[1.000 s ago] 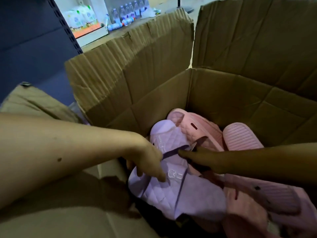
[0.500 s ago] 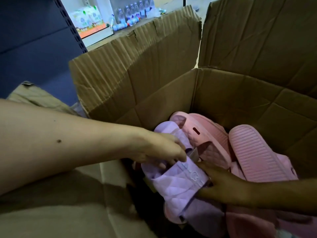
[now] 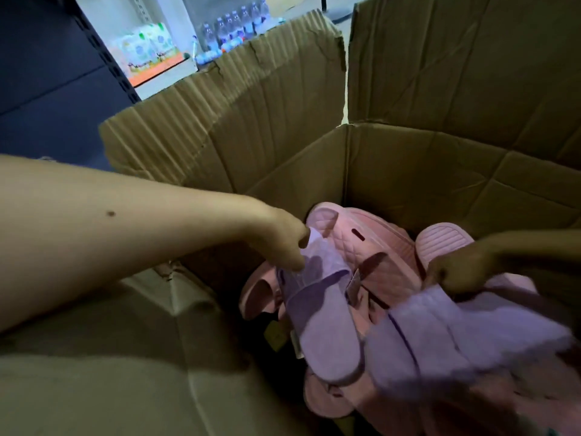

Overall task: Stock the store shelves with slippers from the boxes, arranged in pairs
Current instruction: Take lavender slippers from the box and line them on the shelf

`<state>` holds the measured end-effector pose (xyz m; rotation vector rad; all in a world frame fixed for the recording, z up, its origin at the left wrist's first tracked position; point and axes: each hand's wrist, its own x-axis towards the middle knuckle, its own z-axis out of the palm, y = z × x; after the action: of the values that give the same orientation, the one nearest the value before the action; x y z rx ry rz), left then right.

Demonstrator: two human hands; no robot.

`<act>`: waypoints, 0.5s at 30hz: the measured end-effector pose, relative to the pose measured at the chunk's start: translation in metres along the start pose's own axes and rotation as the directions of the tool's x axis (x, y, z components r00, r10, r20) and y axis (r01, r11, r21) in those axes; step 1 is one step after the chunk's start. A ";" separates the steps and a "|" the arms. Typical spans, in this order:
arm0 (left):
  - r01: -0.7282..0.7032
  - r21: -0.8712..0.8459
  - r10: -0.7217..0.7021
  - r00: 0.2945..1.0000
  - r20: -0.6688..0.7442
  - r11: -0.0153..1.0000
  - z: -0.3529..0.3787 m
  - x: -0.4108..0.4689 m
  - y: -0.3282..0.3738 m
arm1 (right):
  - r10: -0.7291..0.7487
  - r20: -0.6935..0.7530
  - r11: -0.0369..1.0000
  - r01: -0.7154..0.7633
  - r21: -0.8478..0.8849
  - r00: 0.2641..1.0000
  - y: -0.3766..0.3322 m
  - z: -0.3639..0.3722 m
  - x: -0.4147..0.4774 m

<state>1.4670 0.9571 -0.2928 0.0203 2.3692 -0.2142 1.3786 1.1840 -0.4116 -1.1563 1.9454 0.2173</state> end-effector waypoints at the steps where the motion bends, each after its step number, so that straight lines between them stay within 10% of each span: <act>1: 0.006 0.043 -0.010 0.995 0.099 0.999 0.000 0.004 0.003 | 0.011 0.041 1.000 -0.010 -0.019 0.999 -0.003 -0.004 -0.001; 7: -0.010 0.084 -0.005 0.983 0.182 0.996 0.004 0.017 0.015 | 0.156 -0.200 0.973 -0.185 -0.139 0.967 -0.012 -0.014 -0.001; 15: -0.003 0.027 0.000 0.993 0.116 1.000 0.001 0.048 0.009 | 0.237 -0.627 0.959 -0.282 0.029 0.742 0.005 -0.008 -0.001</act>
<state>1.4337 0.9641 -0.3274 0.0220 2.2507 -0.2402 1.3703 1.1831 -0.4073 -1.0746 2.7210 0.0378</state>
